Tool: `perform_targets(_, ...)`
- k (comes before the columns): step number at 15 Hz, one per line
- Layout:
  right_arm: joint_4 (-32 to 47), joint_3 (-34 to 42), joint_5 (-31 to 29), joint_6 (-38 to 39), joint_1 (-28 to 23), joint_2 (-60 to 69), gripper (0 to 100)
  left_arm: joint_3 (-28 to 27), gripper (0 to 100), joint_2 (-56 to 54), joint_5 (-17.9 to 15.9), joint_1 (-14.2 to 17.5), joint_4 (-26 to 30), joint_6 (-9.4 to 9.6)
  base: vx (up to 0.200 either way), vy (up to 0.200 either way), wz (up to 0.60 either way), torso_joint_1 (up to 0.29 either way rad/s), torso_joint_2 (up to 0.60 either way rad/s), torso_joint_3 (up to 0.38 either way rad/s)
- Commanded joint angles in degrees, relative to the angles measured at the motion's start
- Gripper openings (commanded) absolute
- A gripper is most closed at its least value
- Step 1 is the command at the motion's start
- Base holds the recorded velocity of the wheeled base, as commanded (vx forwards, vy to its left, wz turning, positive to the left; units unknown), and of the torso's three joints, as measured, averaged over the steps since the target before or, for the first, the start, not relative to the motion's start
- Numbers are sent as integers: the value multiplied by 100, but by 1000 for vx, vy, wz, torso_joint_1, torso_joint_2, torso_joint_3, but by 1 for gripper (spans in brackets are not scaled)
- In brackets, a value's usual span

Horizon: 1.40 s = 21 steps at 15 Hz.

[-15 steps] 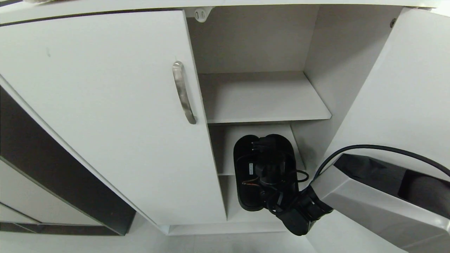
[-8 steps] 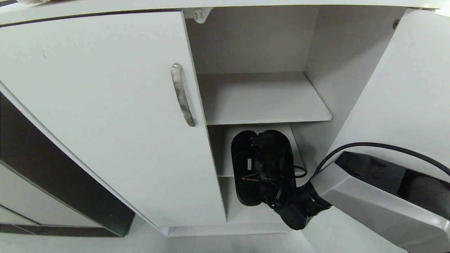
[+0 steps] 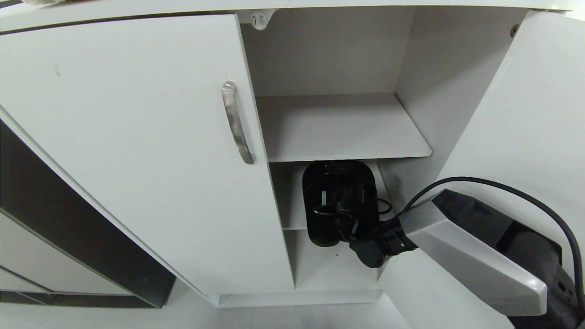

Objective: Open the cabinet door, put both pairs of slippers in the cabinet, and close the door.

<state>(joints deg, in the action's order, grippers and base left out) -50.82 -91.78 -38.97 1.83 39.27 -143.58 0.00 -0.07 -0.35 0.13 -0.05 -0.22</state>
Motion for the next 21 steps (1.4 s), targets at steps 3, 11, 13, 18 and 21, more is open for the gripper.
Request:
perform_targets(3, 406, -894, 13, 11, -15, -487, 0, 0, 0, 7, 0, 4, -4, -4, 0, 0, 0, 0, 0, 0)
perform_targets(11, 556, -1289, 4, 28, -68, -785, 0, 0, 0, 7, 0, 4, -4, 13, 0, 0, 0, 0, 0, 0)
perform_targets(13, 573, -1289, 4, 28, -68, -785, 100, 0, 0, 7, 0, 4, -4, 4, 0, 0, 0, 0, 0, 0)
perform_targets(18, 345, -490, -23, 11, 2, -241, 100, 0, 0, 7, 9, 4, -4, -22, 0, 0, 0, 0, 0, 0)
perform_targets(21, -15, 380, -14, 2, 108, 243, 100, 0, 0, 7, 9, 4, -4, -22, 0, 0, 0, 0, 0, 0)
